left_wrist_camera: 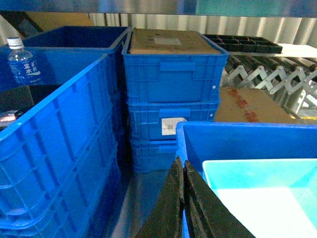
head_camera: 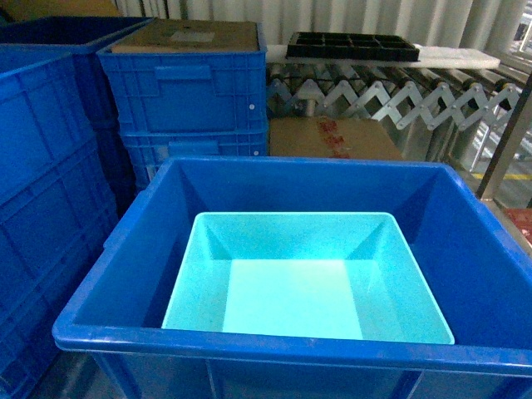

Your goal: Stack blue boxes stably on right

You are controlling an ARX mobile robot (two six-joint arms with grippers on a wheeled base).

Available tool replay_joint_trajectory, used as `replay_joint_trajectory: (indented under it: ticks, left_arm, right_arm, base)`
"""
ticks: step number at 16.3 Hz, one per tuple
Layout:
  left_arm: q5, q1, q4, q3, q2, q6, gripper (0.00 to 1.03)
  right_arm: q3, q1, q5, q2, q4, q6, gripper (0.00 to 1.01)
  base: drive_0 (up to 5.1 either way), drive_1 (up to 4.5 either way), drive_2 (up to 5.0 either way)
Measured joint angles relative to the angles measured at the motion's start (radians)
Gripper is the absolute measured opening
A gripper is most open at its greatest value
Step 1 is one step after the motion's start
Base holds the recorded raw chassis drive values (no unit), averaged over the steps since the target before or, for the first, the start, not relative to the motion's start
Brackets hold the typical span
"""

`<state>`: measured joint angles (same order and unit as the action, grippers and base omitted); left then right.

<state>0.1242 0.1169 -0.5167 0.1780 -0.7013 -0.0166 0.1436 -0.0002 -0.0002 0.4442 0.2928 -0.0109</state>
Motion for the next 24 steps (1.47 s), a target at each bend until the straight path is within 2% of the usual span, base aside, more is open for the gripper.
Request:
replay_joint_trajectory:
  ticks: [2,3,4,5,13,14,15,20,21,22,24]
  left_arm:
    - [-0.032,-0.025,0.021,-0.044,0.066,0.000,0.02]
    - [-0.111,-0.101,0.042,-0.067,0.107,0.001,0.02]
    - [-0.109,-0.124,0.059,-0.083,0.142,0.000,0.02]
    - [-0.124,-0.119,0.077,-0.097,0.175,0.001,0.02]
    - [-0.123,-0.116,0.211,-0.163,0.398,0.002,0.02]
    - [-0.124,-0.116,0.235,-0.163,0.421,0.002,0.02]
    - [-0.123,-0.116,0.259,-0.163,0.443,0.002,0.02]
    - [-0.124,-0.116,0.375,-0.163,0.550,0.002,0.02]
    - [-0.120,-0.116,0.534,-0.162,0.677,0.002,0.02]
    - [-0.122,-0.116,0.501,-0.158,0.690,0.002,0.02]
    - [-0.124,-0.116,0.523,-0.162,0.691,0.003,0.02]
  right_arm:
    - [-0.031,0.000,0.000,-0.050,-0.010,0.000,0.02]
    - [-0.048,0.000,0.000,-0.076,-0.020,0.000,0.02]
    - [-0.064,0.000,0.000,-0.102,-0.034,0.000,0.02]
    - [-0.075,0.000,0.000,-0.121,-0.046,0.000,0.02]
    - [-0.130,0.000,0.000,-0.278,-0.127,0.000,0.02]
    - [-0.130,0.000,-0.002,-0.380,-0.282,0.001,0.02]
    - [-0.130,0.000,0.000,-0.441,-0.281,0.001,0.02]
    - [-0.130,0.000,0.000,-0.439,-0.297,0.001,0.02]
    - [-0.130,0.000,0.000,-0.439,-0.297,0.001,0.02]
    - [-0.130,0.000,0.000,-0.439,-0.297,0.001,0.02]
    - [-0.130,0.000,0.000,-0.439,-0.296,0.001,0.02]
  base:
    - [0.0,0.00,0.0]
    - [0.0,0.00,0.0]
    - [0.0,0.00,0.0]
    - [0.0,0.00,0.0]
    - [0.0,0.00,0.0]
    - [0.0,0.00,0.0]
    - [0.0,0.00,0.0]
    - [0.0,0.00,0.0]
    - [0.0,0.00,0.0]
    - [0.0,0.00,0.0]
    - [0.0,0.00,0.0]
